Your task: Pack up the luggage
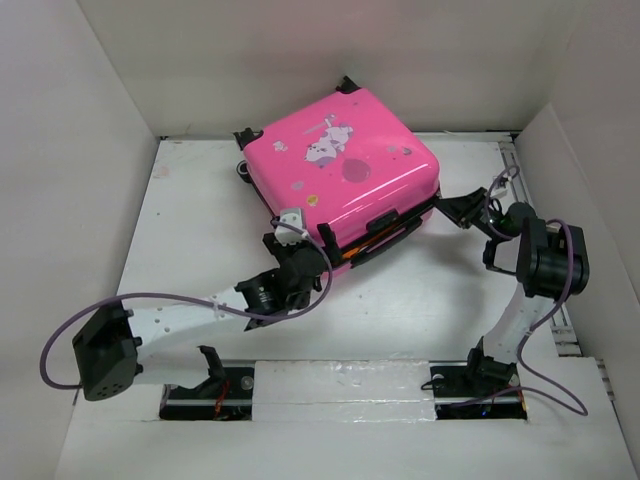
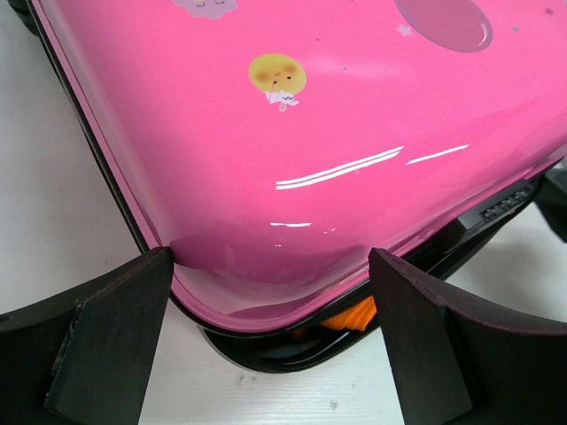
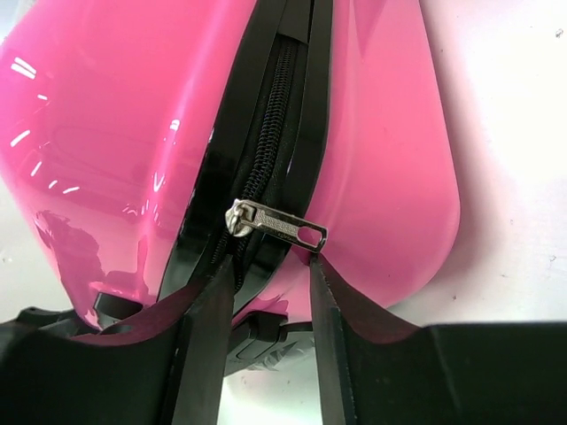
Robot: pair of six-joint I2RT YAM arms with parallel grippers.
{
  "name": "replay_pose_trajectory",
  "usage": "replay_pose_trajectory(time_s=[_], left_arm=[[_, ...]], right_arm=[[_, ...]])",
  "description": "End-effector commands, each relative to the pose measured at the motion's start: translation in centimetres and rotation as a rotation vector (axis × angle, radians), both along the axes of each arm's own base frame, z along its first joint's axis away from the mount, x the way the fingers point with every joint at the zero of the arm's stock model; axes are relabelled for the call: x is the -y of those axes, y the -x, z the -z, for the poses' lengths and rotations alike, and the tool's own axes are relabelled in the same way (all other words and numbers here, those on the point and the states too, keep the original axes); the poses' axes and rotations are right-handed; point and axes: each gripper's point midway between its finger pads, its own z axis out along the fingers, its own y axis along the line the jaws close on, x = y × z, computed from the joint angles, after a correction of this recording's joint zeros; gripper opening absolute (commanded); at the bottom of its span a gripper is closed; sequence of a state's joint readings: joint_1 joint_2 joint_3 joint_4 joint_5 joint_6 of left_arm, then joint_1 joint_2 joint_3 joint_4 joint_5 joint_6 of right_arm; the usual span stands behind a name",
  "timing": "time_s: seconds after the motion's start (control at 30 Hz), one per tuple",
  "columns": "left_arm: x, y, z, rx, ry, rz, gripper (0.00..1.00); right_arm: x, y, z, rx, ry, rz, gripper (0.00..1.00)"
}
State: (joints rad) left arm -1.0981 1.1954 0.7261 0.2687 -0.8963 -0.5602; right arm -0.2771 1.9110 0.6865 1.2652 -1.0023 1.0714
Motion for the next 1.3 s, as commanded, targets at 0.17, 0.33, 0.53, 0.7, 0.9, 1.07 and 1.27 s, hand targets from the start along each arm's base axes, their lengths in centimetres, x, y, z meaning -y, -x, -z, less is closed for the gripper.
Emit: replay_pose_trajectory(time_s=[0.17,0.33,0.53,0.7,0.9,1.07,1.27], left_arm=[[0.7,2.3,-4.9,0.03,0.308,0.086,0.86],[0.7,2.7,-9.0,0.091,0.304,0.124,0.92],[4.3,2.8,-8.5,0.06,0.25,0.247,0.92],[6.3,3.0,-2.3,-0.048,0.212,0.279,0.87],[4.4,3.3,1.9,-0.097,0.232,0.203,0.8],[3.1,3.6,4.7,-0.123,0.239,0.163,0.76],[3.7,2.6,5.6,-0.128,0.201,0.142,0.76]], right_arm=[[-7.2,3.2,-5.4,0.368,0.13,-0.242,0.14],[-10.2,4.2,-4.4,0.317,0.217,-0.252,0.01],[-13.7,7.1,-1.9,0.22,0.347,-0.231,0.0],[-13.0,8.9,-1.2,0.212,0.442,-0.228,0.31],[-11.3,8.1,-1.4,0.195,0.454,-0.181,0.51],[-10.2,6.1,-2.0,0.203,0.461,-0.135,0.54],[-12.1,5.0,-3.2,0.268,0.421,-0.261,0.54]])
